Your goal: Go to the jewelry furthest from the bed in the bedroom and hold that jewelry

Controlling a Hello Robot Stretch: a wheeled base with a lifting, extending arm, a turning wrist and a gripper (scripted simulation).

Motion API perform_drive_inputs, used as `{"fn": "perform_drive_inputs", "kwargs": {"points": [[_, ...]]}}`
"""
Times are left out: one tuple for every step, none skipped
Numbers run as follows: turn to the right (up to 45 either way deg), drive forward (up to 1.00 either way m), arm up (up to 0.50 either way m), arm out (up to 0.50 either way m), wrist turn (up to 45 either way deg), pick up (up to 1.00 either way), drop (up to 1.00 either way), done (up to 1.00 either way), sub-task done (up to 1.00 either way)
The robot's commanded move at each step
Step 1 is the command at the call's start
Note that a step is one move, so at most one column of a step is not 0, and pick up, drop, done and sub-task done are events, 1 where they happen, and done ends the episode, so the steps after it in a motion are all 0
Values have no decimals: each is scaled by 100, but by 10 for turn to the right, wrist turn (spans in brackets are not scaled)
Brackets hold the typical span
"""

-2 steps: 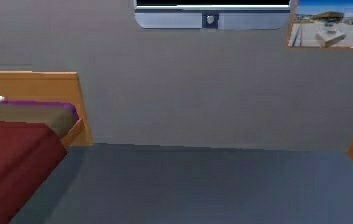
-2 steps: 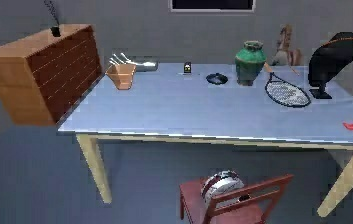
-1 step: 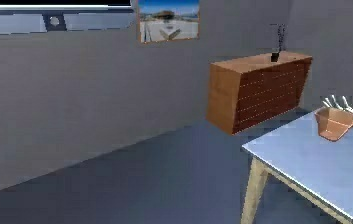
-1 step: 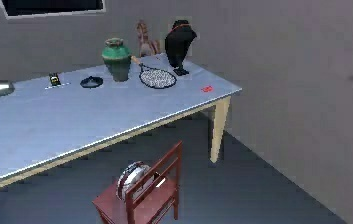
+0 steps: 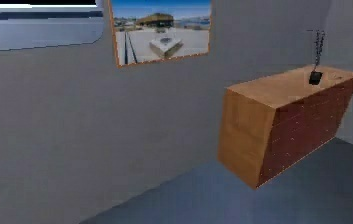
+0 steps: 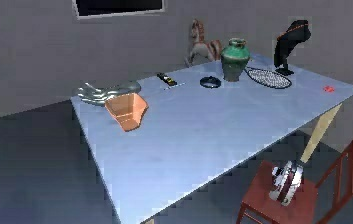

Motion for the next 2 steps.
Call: {"fn": "perform_drive_inputs", "kwargs": {"points": [[90,0,0,0,0,0,0,0,0],[0,45,0,0,0,0,0,0,0]]}}
